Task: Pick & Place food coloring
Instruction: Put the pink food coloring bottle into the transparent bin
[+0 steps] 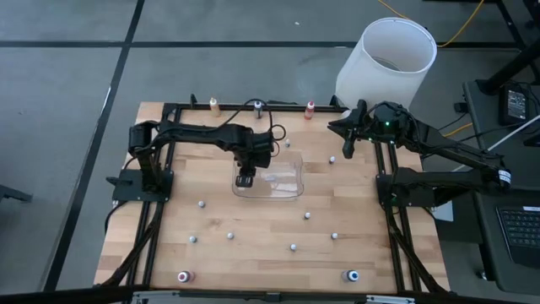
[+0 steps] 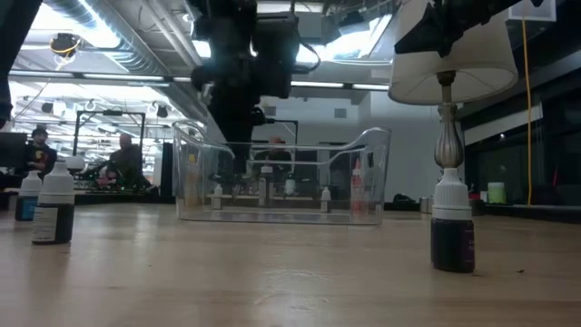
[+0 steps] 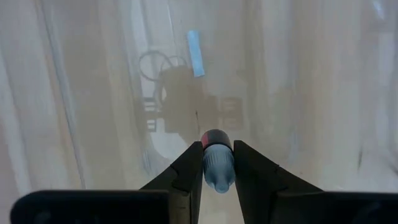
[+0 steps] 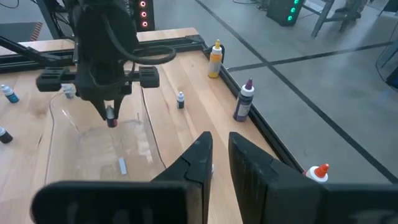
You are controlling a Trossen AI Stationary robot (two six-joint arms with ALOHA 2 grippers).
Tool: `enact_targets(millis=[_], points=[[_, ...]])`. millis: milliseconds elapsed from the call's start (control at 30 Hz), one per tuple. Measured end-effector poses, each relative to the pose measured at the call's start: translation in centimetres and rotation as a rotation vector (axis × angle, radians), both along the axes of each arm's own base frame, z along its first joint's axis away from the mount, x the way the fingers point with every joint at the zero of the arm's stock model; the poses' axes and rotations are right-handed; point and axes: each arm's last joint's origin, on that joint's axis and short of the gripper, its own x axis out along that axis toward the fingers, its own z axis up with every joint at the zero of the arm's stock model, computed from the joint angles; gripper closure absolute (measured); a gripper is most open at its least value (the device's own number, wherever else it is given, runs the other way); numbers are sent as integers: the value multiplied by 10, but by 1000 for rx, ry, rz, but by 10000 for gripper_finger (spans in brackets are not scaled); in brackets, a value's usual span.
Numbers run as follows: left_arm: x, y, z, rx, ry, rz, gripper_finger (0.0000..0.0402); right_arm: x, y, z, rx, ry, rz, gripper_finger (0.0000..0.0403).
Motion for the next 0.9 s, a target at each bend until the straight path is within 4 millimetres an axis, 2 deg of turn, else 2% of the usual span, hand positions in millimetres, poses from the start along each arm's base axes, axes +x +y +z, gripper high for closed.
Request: enact_targets(millis=[467, 900], points=[[-5, 2, -26, 36, -13, 14, 329, 0, 0, 0, 0, 0, -1, 345], [0, 6, -43, 50, 22, -20, 325, 2, -1, -1, 3, 3, -2, 345]])
